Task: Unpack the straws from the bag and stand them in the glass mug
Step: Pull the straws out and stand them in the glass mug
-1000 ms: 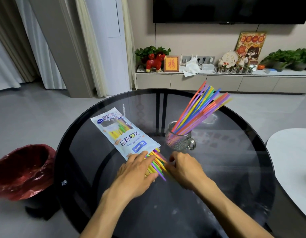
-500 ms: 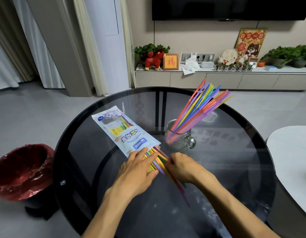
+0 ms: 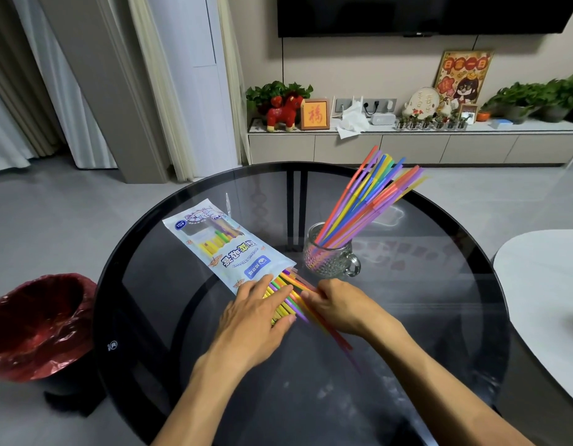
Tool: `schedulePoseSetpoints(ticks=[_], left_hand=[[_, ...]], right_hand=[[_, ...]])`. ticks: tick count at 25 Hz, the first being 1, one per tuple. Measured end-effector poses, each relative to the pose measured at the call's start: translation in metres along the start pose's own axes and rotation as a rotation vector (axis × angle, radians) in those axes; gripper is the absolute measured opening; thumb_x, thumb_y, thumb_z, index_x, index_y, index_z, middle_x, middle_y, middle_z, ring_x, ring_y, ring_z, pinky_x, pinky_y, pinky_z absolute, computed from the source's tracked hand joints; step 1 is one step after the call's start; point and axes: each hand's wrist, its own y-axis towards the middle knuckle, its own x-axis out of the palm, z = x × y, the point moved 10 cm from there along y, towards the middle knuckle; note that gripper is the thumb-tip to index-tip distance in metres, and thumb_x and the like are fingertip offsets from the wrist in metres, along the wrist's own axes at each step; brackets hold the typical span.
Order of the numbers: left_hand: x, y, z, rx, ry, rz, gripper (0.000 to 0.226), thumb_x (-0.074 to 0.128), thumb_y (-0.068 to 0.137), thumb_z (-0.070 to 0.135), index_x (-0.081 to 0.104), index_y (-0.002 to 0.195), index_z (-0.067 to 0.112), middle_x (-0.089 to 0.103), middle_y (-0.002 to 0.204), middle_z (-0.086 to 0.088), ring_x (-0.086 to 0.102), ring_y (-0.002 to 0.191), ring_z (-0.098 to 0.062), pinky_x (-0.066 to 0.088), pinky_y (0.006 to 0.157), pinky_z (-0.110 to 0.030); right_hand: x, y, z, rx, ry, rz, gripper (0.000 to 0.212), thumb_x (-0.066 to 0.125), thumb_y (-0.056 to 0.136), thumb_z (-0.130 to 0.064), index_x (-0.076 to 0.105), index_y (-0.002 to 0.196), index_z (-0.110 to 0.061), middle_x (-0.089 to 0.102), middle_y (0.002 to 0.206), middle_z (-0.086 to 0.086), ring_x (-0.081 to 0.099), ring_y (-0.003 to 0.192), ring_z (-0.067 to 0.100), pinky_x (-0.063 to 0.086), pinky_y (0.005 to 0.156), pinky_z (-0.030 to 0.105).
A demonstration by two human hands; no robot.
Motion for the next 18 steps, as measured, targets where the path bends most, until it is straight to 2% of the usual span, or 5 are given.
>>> schedulePoseSetpoints(ticks=[4,7,11,15,18], left_hand=[[-0.001,0.0,-0.003,-0.027,-0.003,-0.011,0.056,0.043,0.093,0.054,0.028,0.146,0.042,0.016,0.16,0.008,0.009,0.146,-0.016,0.035,0.111,-0.041],[-0.003,0.003,-0.014,-0.092,0.012,-0.01,0.056,0.042,0.095,0.051,0.027,0.147,0.038,0.013,0.162,0.006,0.007,0.147,-0.021,0.033,0.11,-0.043],[-0.006,0.013,-0.018,-0.121,0.009,0.011,0.057,0.041,0.096,0.05,0.026,0.148,0.033,0.014,0.162,0.003,0.01,0.147,-0.023,0.03,0.109,-0.046],[-0.004,0.013,-0.018,-0.159,-0.027,-0.024,0.06,0.043,0.096,0.048,0.023,0.15,0.029,0.014,0.162,0.004,0.01,0.148,-0.022,0.027,0.112,-0.047],[-0.04,0.008,-0.008,-0.134,-0.095,0.256,0.051,0.053,0.092,0.031,0.043,0.14,0.018,0.039,0.152,-0.005,0.036,0.139,-0.028,0.038,0.103,-0.047]], right_hand=[[-0.013,0.001,-0.007,-0.053,-0.174,0.019,0.031,0.042,0.097,-0.039,0.057,0.084,-0.015,0.068,0.105,0.018,0.062,0.093,0.036,0.046,0.075,0.038],[-0.047,-0.013,0.011,-0.077,-0.201,-0.073,0.03,0.044,0.101,-0.031,0.062,0.084,-0.013,0.066,0.089,0.011,0.059,0.082,0.028,0.045,0.072,0.035],[-0.082,-0.049,0.068,0.106,0.181,-0.189,0.036,0.046,0.099,-0.042,0.062,0.078,-0.017,0.045,0.061,-0.001,0.035,0.049,0.013,0.03,0.043,0.024],[-0.095,-0.067,0.082,0.104,0.49,-0.211,0.036,0.047,0.098,-0.042,0.061,0.084,-0.012,0.038,0.057,-0.002,0.025,0.046,0.01,0.021,0.039,0.02],[-0.095,-0.057,0.07,0.034,0.679,-0.132,0.036,0.046,0.097,-0.042,0.061,0.085,-0.011,0.035,0.056,-0.001,0.022,0.043,0.01,0.019,0.038,0.017]])
